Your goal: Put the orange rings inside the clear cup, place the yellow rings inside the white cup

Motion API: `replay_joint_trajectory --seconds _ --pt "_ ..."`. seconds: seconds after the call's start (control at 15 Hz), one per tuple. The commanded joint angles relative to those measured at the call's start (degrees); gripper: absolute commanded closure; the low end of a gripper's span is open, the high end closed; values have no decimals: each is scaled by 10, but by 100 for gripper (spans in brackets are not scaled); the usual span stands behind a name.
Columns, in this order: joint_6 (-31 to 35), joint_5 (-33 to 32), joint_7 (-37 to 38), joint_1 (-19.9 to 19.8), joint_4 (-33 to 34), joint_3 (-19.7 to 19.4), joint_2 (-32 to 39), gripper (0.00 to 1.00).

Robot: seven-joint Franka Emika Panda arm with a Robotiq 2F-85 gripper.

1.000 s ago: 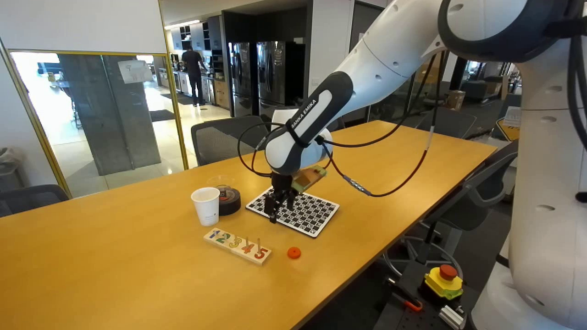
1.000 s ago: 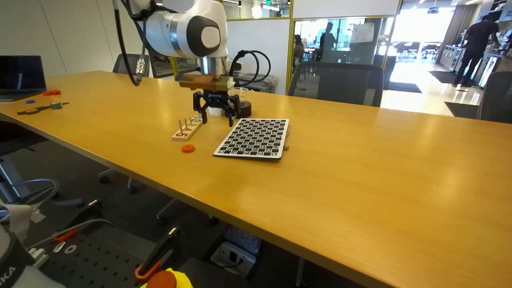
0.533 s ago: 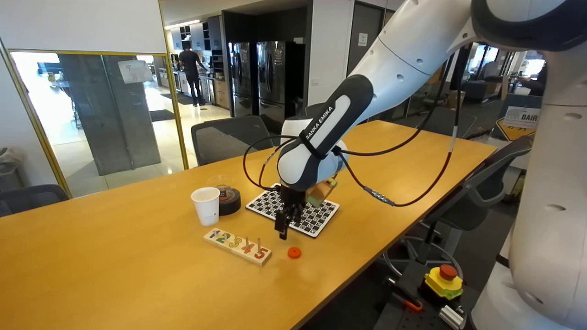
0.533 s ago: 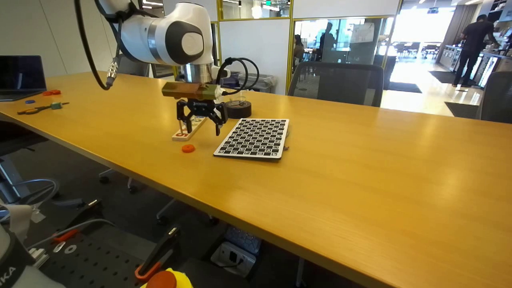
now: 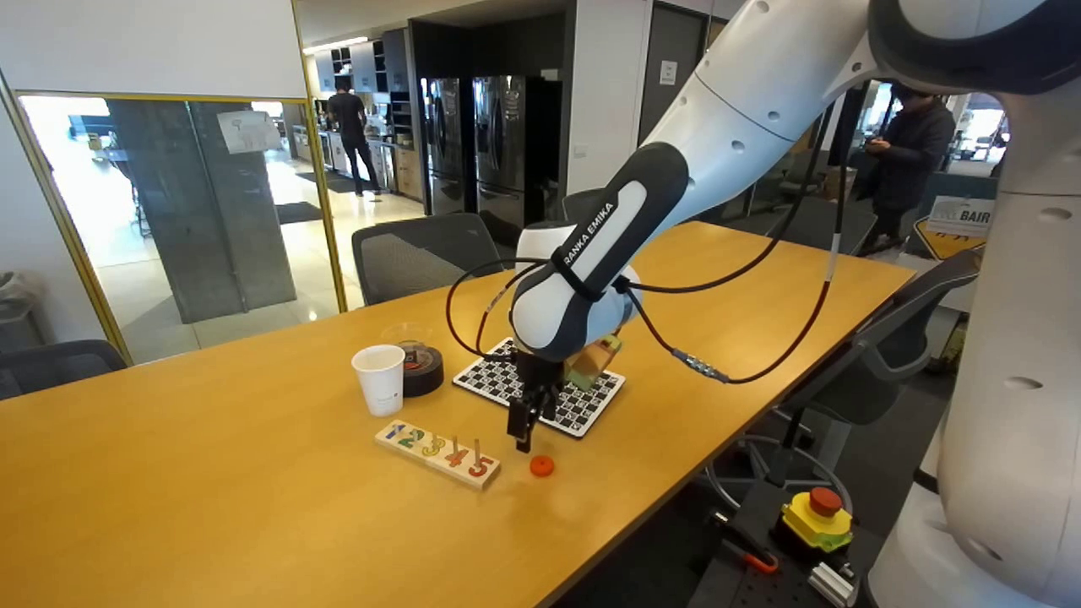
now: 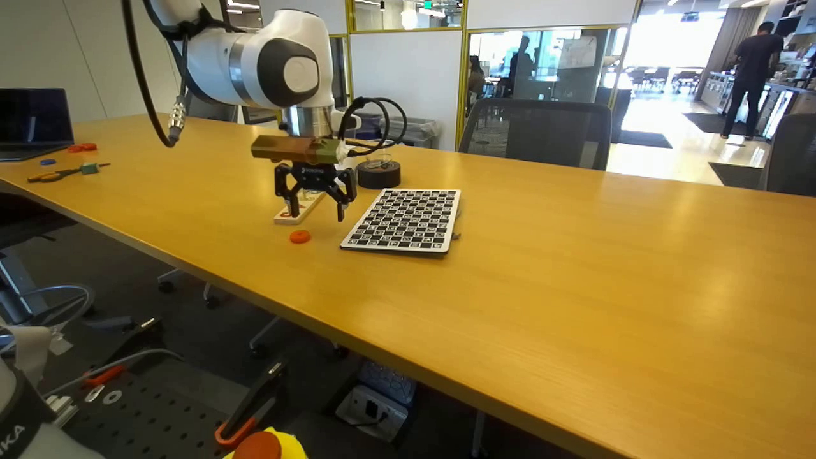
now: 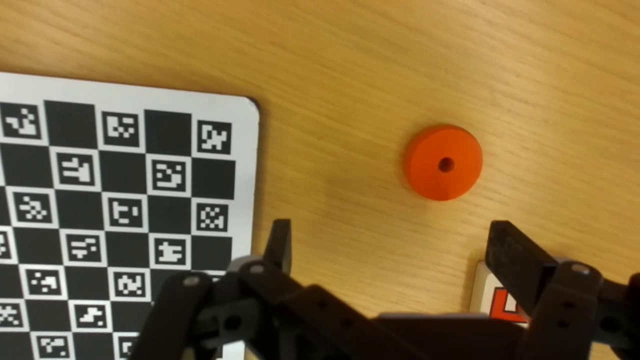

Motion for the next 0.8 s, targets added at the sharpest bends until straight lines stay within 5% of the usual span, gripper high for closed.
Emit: replay_joint_trajectory --seconds 0.0,0.73 --pt "3 17 -11 7 -15 9 -11 0" --pt "1 37 -17 6 -30 18 -3 0"
